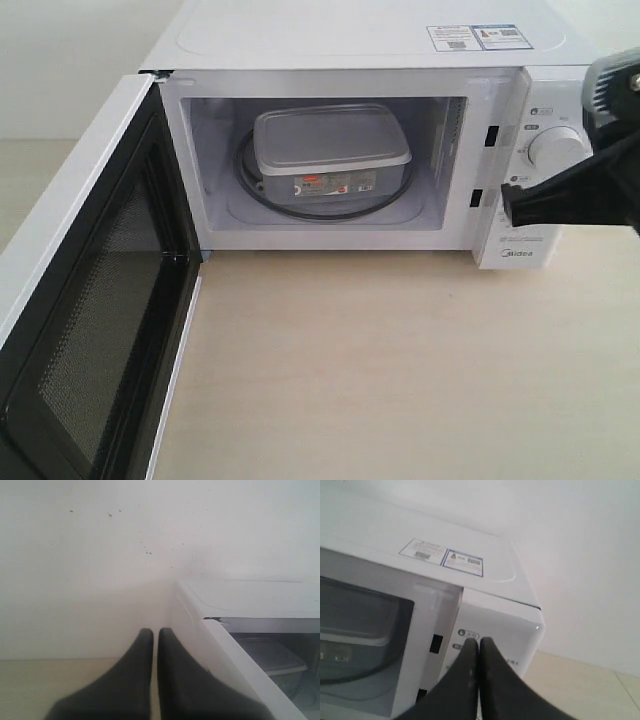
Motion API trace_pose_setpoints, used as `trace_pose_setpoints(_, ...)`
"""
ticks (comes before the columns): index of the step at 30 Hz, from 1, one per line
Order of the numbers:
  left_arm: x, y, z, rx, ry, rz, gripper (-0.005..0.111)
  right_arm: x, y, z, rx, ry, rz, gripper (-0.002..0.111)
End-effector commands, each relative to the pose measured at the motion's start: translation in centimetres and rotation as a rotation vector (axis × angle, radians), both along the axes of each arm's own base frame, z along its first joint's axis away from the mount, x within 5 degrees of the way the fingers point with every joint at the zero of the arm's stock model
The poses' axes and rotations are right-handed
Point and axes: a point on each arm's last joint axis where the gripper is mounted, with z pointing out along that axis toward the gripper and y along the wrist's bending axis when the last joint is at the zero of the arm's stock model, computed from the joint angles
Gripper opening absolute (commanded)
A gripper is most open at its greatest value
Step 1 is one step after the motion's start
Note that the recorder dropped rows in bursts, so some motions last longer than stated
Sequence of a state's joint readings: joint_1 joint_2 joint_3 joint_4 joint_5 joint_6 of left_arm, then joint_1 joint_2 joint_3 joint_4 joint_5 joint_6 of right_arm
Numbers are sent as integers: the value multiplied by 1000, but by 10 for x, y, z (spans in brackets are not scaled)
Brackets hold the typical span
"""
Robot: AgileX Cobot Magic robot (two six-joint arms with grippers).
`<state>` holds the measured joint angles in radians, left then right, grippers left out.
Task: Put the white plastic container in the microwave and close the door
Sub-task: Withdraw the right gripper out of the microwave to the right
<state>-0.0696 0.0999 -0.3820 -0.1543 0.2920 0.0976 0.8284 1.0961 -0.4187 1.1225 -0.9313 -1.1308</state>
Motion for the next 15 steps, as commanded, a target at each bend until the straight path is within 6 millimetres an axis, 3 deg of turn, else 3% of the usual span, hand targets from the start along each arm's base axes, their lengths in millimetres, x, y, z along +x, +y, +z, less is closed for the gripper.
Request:
trace_pose_setpoints(1,0,0,3,11,-13,-1,4,-8,-14,14,-43,-26,1,0)
trace_pose_setpoints(10,0,0,3,11,-13,-1,4,-12,-45,21,-8,40,-36,0)
trace_pose_setpoints(15,0,0,3,11,-13,-1,4,-17,-53,25,44,41,-26,0)
